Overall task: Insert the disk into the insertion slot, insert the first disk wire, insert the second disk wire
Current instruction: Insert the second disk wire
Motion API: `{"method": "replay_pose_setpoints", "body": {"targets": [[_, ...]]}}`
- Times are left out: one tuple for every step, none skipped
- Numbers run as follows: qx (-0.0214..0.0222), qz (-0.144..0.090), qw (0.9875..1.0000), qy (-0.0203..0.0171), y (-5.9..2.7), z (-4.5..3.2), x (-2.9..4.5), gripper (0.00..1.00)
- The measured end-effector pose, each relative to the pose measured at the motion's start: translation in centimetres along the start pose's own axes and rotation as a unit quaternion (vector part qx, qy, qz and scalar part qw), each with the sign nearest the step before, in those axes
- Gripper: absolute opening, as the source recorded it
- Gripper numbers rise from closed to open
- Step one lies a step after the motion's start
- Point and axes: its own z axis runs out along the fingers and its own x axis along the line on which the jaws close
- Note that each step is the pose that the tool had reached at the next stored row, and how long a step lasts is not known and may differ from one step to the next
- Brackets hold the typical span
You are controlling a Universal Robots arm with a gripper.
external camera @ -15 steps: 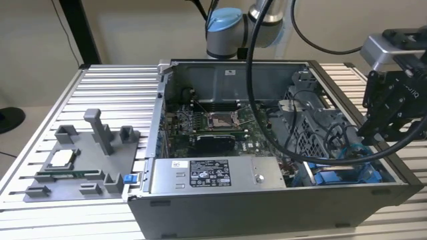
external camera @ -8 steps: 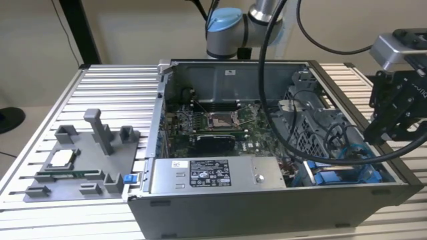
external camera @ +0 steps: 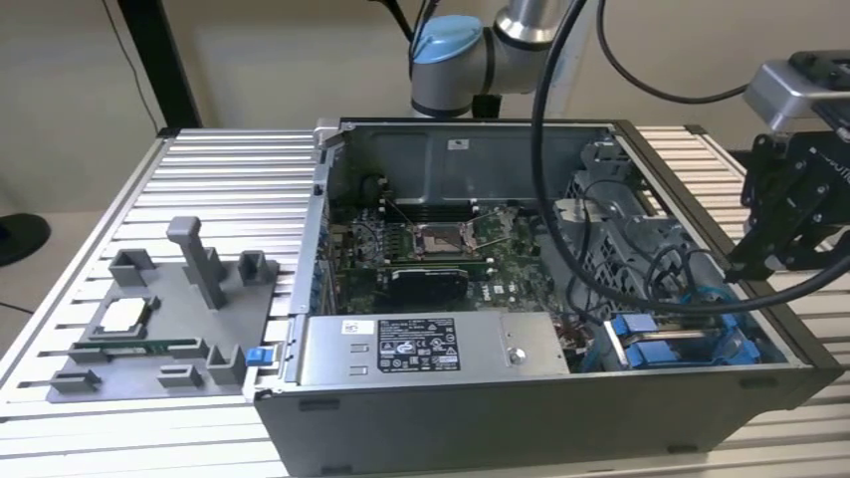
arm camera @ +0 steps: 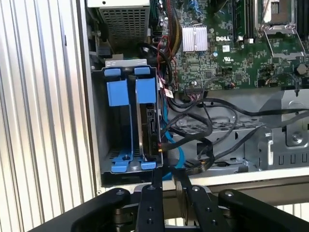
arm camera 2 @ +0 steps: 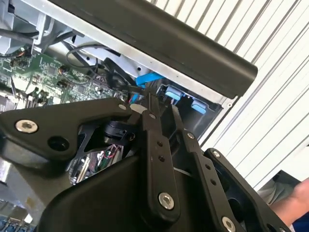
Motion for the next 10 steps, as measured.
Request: {"method": "replay_pose_setpoints", "body": {"targets": [[0.0000, 0.000, 1.0000, -0.0001, -0.07, 0.01, -0.04, 1.00], [0.0000, 0.000, 1.0000, 0.0001, -0.14, 0.01, -0.05, 1.00], [0.0000, 0.000, 1.0000, 0.0001, -0.15, 0.00, -0.05, 1.00], [0.0000, 0.000, 1.0000, 0.0000, -0.15, 0.00, -0.05, 1.00], [0.0000, 0.000, 1.0000, 0.0000, -0.15, 0.01, -0.05, 1.00], [0.0000, 0.000, 1.0000, 0.0000, -0.15, 0.01, -0.05, 1.00], [-0.0008, 0.000, 1.0000, 0.0001, -0.18, 0.00, -0.06, 1.00], [-0.0064, 0.000, 1.0000, 0.0007, -0.26, 0.00, -0.07, 1.00], [-0.0149, 0.001, 0.9999, 0.0015, -0.40, 0.01, -0.08, 1.00], [-0.0224, 0.002, 0.9997, 0.0022, -0.56, 0.02, -0.09, 1.00]]}}
